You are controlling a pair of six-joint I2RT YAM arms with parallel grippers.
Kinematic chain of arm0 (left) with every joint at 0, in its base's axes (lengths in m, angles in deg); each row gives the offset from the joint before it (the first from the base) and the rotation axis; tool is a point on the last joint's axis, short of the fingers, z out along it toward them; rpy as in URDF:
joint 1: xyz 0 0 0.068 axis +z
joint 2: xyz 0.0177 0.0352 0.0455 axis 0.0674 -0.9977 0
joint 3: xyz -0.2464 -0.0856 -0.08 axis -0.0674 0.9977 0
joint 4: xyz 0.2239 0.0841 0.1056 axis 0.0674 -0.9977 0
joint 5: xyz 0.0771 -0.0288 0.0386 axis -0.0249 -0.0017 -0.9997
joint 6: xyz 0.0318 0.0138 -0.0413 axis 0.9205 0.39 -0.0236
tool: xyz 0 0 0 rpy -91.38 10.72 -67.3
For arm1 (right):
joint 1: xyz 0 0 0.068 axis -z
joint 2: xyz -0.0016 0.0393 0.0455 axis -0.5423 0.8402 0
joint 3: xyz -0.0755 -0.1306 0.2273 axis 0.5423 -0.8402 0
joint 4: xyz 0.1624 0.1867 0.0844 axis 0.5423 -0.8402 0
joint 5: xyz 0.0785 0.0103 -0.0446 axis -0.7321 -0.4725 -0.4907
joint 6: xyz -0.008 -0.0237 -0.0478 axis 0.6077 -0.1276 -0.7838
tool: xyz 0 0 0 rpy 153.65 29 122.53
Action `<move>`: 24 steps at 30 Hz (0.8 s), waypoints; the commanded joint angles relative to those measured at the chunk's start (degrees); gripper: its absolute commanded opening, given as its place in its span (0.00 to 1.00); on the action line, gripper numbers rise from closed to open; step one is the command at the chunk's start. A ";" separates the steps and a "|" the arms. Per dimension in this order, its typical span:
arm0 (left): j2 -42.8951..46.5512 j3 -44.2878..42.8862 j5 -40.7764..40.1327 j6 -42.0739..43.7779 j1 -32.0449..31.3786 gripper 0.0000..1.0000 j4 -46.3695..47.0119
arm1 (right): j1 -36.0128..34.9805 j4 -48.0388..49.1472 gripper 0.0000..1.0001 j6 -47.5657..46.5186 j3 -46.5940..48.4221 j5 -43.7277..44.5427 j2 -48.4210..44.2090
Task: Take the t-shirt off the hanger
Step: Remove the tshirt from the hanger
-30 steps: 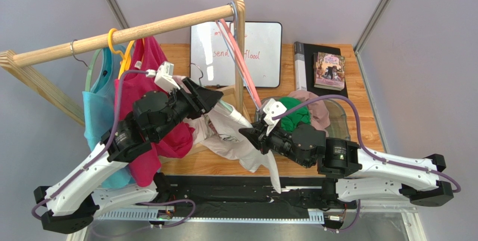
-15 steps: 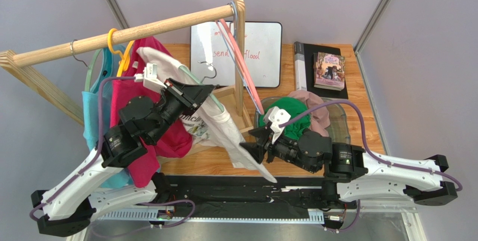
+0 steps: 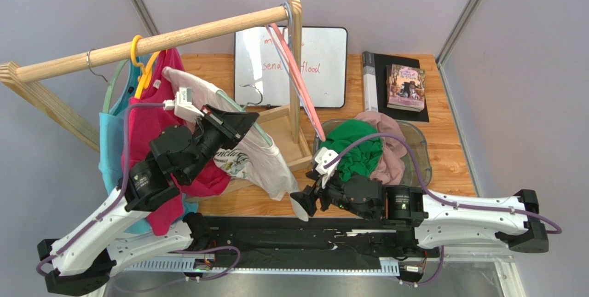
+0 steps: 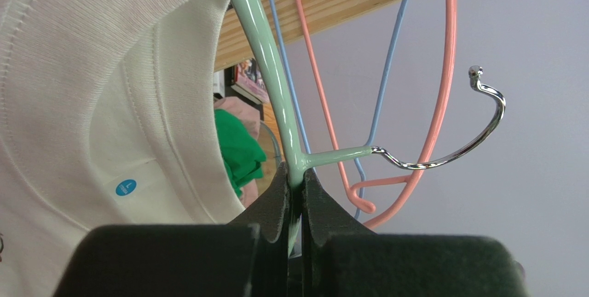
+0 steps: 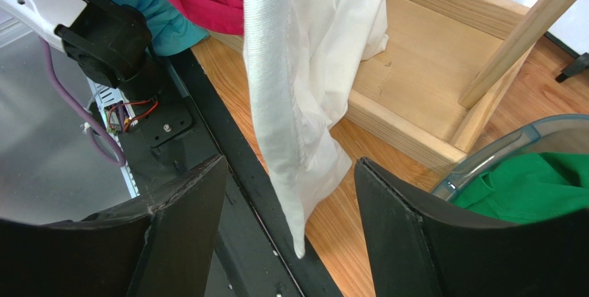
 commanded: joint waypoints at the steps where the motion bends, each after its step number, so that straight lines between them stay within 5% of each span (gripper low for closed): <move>1: 1.00 -1.19 2.26 -2.58 0.08 0.00 6.00 | -0.21 9.11 0.70 1.63 -1.05 1.40 2.66; 5: 1.00 -0.84 3.58 -3.55 0.08 0.00 7.58 | -0.21 11.76 0.52 2.77 -1.76 5.70 4.95; 9: 1.00 -0.75 3.23 -2.41 0.08 0.00 9.33 | -0.21 11.24 0.00 6.02 -2.81 10.80 5.40; 14: 0.91 -1.10 0.52 2.51 0.08 0.00 10.31 | -3.88 17.91 0.00 1.56 -9.04 6.86 0.14; 24: 6.44 3.19 -10.55 -0.20 0.08 0.00 11.71 | -6.97 15.56 0.00 3.47 -26.10 7.09 -38.61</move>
